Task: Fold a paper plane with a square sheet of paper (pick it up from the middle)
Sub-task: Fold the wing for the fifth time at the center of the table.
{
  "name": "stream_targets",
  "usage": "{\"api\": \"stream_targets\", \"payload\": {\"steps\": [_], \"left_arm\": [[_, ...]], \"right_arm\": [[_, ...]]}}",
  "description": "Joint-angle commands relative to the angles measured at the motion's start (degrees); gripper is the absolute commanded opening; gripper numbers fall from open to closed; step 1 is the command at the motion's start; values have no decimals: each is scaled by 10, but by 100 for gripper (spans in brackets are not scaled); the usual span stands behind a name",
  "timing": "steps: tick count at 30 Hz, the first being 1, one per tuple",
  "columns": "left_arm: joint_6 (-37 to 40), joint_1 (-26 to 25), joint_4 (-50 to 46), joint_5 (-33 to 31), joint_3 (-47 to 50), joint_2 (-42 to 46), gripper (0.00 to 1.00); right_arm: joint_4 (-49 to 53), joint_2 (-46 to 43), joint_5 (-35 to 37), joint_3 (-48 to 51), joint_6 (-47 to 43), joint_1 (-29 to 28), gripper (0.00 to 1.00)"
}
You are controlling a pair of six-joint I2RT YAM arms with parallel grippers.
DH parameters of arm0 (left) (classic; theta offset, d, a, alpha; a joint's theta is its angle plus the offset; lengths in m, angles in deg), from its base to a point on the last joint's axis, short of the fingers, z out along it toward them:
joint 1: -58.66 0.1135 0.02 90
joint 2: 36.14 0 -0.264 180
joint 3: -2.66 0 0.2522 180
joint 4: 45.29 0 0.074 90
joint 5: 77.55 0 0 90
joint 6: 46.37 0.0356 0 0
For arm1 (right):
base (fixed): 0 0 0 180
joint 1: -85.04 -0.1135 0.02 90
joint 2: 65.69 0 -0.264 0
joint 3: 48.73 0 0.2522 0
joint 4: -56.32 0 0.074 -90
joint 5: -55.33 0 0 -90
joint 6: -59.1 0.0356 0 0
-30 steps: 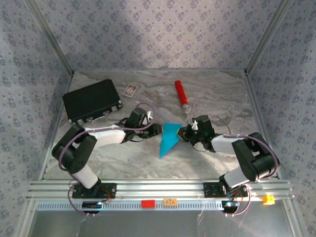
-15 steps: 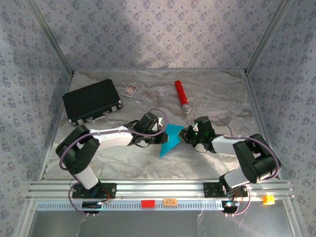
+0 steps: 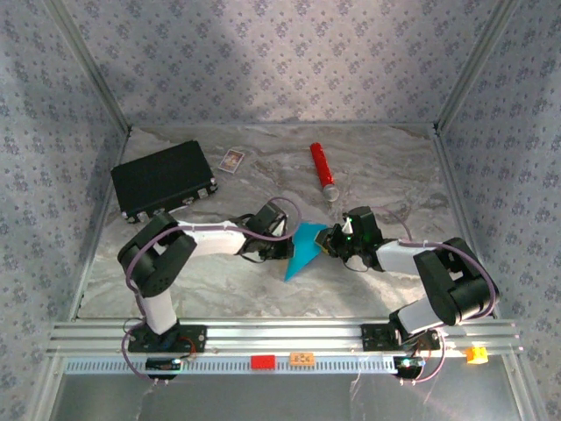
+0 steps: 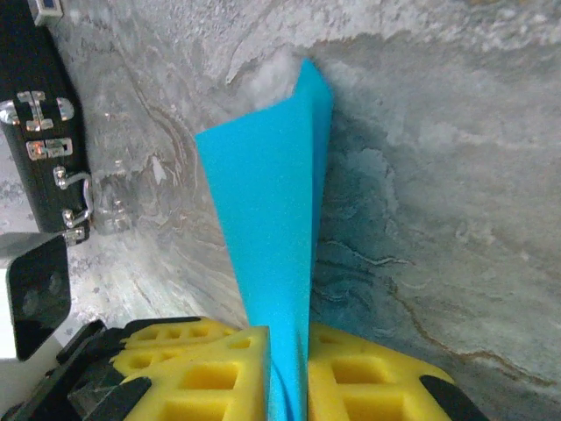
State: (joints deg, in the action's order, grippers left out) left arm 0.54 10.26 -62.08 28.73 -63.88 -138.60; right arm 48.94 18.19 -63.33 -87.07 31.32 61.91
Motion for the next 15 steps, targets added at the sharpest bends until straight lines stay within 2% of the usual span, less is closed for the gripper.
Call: {"api": "stream_targets", "payload": {"steps": [1, 6, 12, 15], "left_arm": [[-1, 0, -19, 2, -9, -12, 7], [0, -1, -16, 1, -8, -7, 7], [5, -1, -13, 0, -9, 10, 10], [7, -2, -8, -15, 0, 34, 18]], "right_arm": [[15, -1, -28, -13, -32, 8, 20], [42, 1, -44, -25, -63, 17, 15], [24, 15, -60, -27, -60, 21, 7], [19, 16, -57, -26, -52, 21, 5]]}}
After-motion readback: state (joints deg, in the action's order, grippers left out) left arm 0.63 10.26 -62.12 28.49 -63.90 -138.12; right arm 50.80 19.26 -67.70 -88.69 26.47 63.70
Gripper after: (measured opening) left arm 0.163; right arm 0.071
